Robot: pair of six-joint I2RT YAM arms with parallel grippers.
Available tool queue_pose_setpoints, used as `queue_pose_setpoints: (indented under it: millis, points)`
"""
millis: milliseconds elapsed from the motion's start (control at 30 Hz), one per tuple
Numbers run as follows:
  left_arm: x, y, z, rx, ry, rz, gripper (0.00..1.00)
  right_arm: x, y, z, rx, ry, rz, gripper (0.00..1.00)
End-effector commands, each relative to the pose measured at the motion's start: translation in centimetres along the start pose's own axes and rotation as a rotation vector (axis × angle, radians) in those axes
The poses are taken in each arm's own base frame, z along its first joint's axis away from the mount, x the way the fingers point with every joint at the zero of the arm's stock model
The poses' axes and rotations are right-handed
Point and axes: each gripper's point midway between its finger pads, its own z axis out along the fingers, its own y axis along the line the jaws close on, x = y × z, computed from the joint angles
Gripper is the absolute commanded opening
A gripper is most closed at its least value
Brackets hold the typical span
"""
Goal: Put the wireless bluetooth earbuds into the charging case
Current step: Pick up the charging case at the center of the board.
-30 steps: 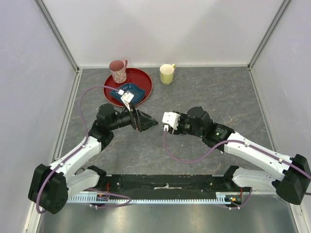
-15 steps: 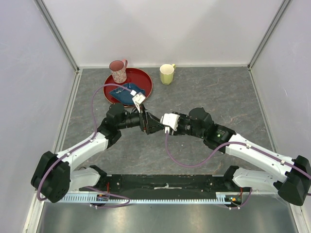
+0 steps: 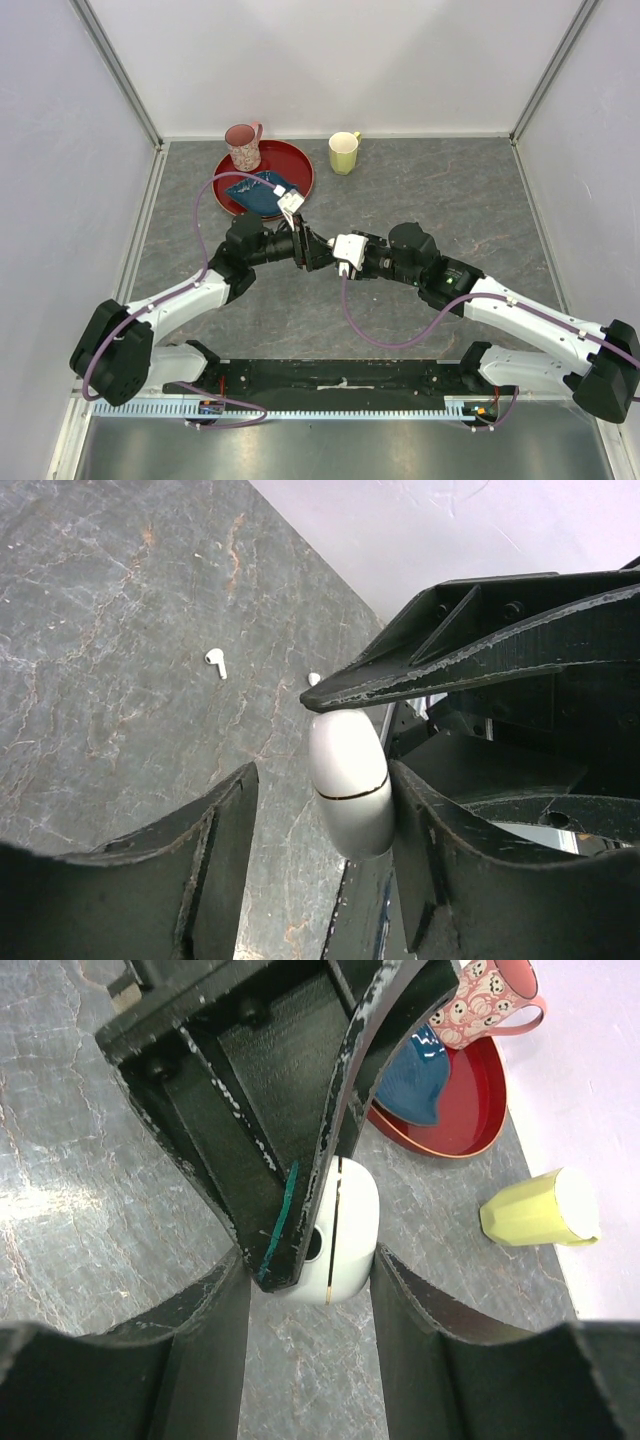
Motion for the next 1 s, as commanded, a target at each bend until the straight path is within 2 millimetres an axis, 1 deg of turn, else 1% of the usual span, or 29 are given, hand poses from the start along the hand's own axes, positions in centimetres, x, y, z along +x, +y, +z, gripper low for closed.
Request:
queue_pose_setpoints:
  millis: [0,33,67,133,233,267,333,367,400,433,467,500,533,600,633,700,733,800,833,867,900,933,967]
  points:
    - [-1.9,-1.1,0.6,0.033,-0.050,0.031,0.57,-2.2,-0.5,0.2,0.018,-0.087,-0.004,0.00]
    - [-1.9,-1.1,0.7,0.033,-0.049,0.030,0.56,-2.2,-0.4,0.2,0.016,-0.090,-0.004,0.00]
    - [-2.0,-1.1,0.7,0.034,-0.052,0.032,0.49,-2.2,-0.4,0.2,0.015,-0.091,-0.004,0.00]
    - [-1.8,-1.1,0.8,0.038,-0.050,0.033,0.42,-2.4,-0.2,0.2,0.006,-0.102,-0.005,0.00]
    - [-1.7,-1.1,0.9,0.042,-0.048,0.031,0.38,-2.6,0.0,0.1,-0.003,-0.113,-0.002,0.00]
    - [-1.6,-1.1,0.9,0.049,-0.046,0.035,0.32,-2.6,0.1,0.1,-0.006,-0.115,-0.002,0.00]
    - [-1.6,-1.2,0.9,0.054,-0.046,0.037,0.26,-2.7,0.2,0.0,-0.010,-0.120,-0.001,0.00]
    - [-1.6,-1.2,1.0,0.056,-0.045,0.038,0.20,-2.8,0.3,0.0,-0.011,-0.122,0.001,0.03]
    - [-1.5,-1.1,1.0,0.054,-0.043,0.038,0.18,-2.8,0.2,-0.1,-0.005,-0.123,0.006,0.07]
    - [-1.5,-1.1,0.9,0.055,-0.045,0.042,0.16,-3.3,-0.3,-0.1,0.015,-0.142,0.007,0.11]
    - [-1.4,-1.1,0.9,0.056,-0.046,0.042,0.12,-3.4,-0.4,-0.1,0.019,-0.143,0.014,0.19]
    - [-1.5,-1.2,0.9,0.060,-0.051,0.051,0.10,-3.5,-0.5,-0.3,0.026,-0.146,0.016,0.28]
    - [-1.3,-1.1,0.8,0.060,-0.052,0.056,0.05,-3.4,-0.6,-0.3,0.034,-0.144,0.021,0.47]
    - [-1.4,-1.0,0.8,0.054,-0.058,0.071,0.02,-3.4,-1.1,-0.4,0.066,-0.143,0.042,0.59]
    - [-1.2,-0.8,0.7,0.045,-0.058,0.073,0.02,-3.4,-1.2,-0.5,0.073,-0.141,0.048,0.63]
    - [-1.6,-0.6,0.4,0.025,-0.083,0.109,0.02,-3.4,-1.5,-0.7,0.094,-0.140,0.068,0.67]
    - [-1.4,-0.3,0.2,0.011,-0.088,0.118,0.02,-3.1,-1.8,-0.8,0.114,-0.128,0.076,0.71]
    - [-1.8,0.6,-0.3,-0.047,-0.126,0.165,0.02,-3.1,-2.3,-1.4,0.149,-0.128,0.118,0.75]
    - [-1.9,0.6,-0.9,-0.067,-0.151,0.190,0.02,-3.1,-2.8,-1.8,0.182,-0.123,0.136,0.78]
    - [-2.4,1.3,-1.4,-0.119,-0.188,0.209,0.02,-3.1,-2.9,-2.0,0.191,-0.127,0.152,0.79]
    - [-2.8,1.5,-1.9,-0.144,-0.211,0.257,0.02,-3.5,-3.2,-2.6,0.211,-0.142,0.171,0.82]
    - [-2.8,1.5,-2.8,-0.165,-0.243,0.286,0.02,-3.7,-3.4,-3.0,0.233,-0.155,0.240,0.88]
    - [-3.5,1.9,-3.6,-0.213,-0.288,0.312,0.02,-4.3,-3.7,-3.3,0.245,-0.180,0.275,0.90]
